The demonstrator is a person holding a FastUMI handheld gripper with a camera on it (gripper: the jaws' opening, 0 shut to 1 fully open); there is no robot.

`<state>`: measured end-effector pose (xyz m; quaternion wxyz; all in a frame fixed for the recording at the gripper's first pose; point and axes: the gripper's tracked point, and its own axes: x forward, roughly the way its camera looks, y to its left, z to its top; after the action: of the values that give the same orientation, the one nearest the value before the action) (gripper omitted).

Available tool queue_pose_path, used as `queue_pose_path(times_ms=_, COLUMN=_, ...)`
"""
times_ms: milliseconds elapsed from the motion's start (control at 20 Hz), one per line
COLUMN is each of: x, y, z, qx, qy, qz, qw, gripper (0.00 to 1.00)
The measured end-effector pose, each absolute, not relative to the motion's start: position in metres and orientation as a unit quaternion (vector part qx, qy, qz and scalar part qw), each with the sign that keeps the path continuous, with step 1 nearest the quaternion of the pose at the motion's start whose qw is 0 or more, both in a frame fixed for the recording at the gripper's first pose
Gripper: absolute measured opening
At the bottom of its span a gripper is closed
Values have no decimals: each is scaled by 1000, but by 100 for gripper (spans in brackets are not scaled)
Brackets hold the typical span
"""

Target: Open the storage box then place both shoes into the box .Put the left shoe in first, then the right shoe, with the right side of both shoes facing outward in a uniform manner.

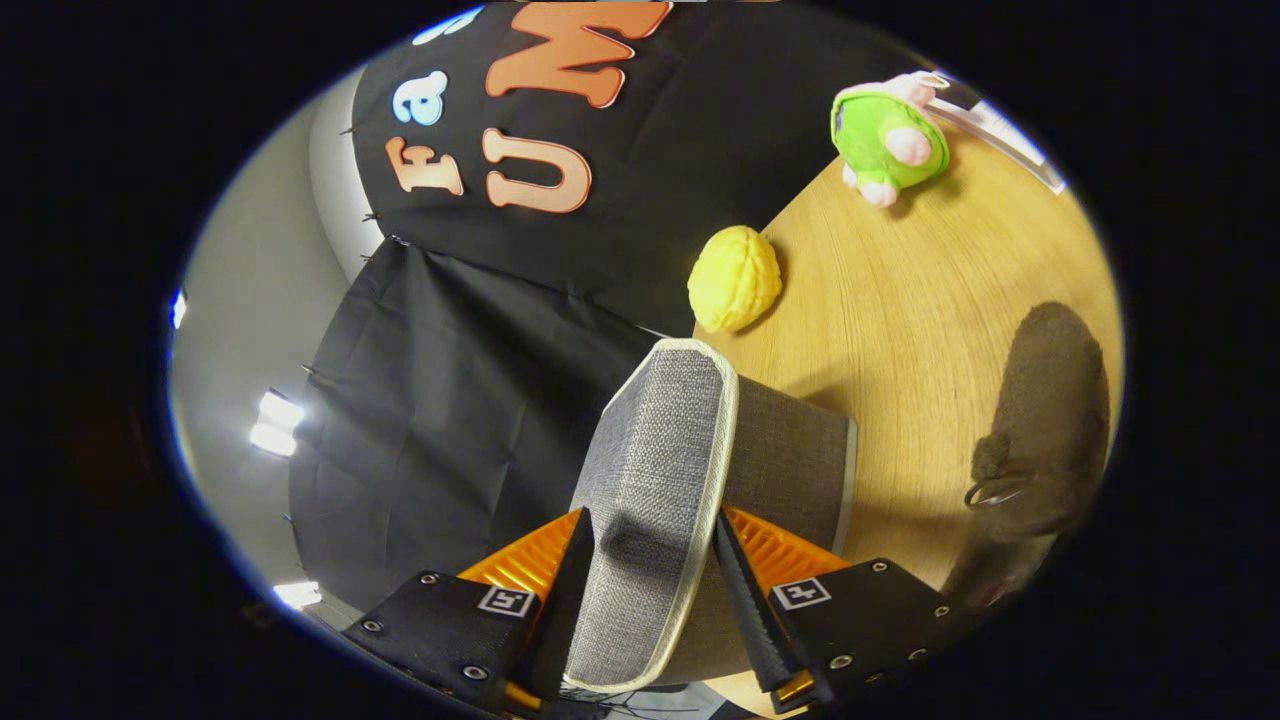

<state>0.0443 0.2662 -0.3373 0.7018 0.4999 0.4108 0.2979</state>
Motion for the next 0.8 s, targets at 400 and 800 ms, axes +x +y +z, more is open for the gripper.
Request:
queue_pose_path(times_ms=400, x=51, y=245, z=-316, qx=492, qy=397, qz=276, qw=724, gripper=22)
queue_pose_path(times_ms=800, x=54, y=241, z=-258, qx=468, qy=361, qz=288, qw=753, gripper=6)
